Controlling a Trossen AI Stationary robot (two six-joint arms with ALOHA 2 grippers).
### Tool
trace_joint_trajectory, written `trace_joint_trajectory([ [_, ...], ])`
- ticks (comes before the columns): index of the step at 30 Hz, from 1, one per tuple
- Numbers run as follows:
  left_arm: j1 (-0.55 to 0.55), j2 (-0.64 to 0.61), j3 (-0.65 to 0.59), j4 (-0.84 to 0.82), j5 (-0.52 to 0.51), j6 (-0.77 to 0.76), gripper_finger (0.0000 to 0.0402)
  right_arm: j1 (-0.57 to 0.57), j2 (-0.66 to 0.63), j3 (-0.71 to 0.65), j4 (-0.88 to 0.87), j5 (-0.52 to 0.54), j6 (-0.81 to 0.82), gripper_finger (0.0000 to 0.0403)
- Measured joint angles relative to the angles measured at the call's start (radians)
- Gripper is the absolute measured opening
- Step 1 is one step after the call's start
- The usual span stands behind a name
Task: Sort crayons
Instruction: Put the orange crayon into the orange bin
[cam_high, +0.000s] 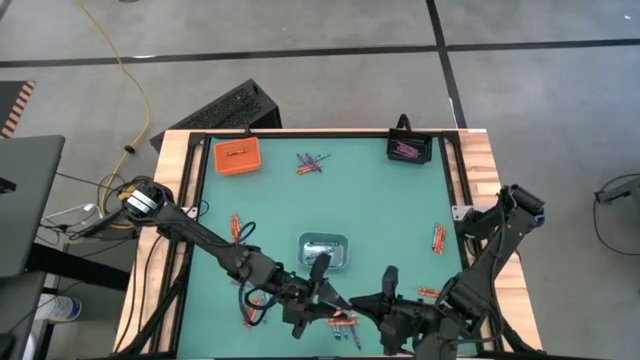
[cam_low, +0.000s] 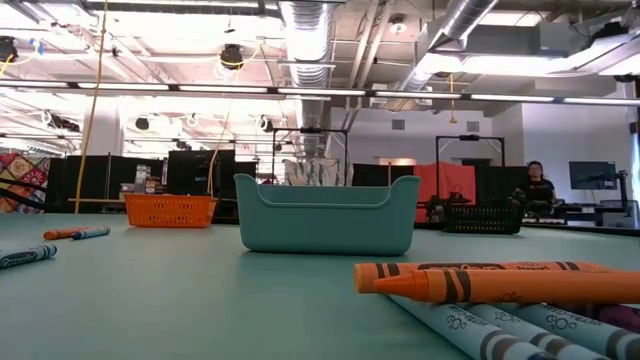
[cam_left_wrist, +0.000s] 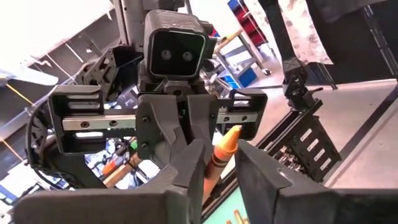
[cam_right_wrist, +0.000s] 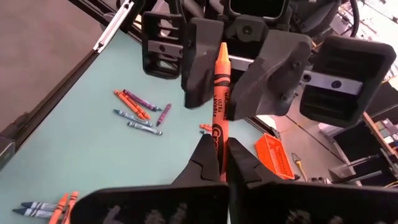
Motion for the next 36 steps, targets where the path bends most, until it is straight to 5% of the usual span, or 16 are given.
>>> trace_joint_trajectory([
  [8,0.0,-0.001,0.0,0.009,-0.01,0.058,0.0012,-0.01,0.0,0.0,0.027,-0.002,-0.016,0.0001],
  [20,0.0,-0.001,0.0,0.009,-0.006,0.079,0.0007,-0.01,0.0,0.0,0.024,-0.002,0.023,0.0008],
  [36,-0.002,-0.081,0.0,-0.168,-0.089,0.082,0.0006,-0.011,0.0,0.0,-0.191,0.039,0.259,0.0116],
])
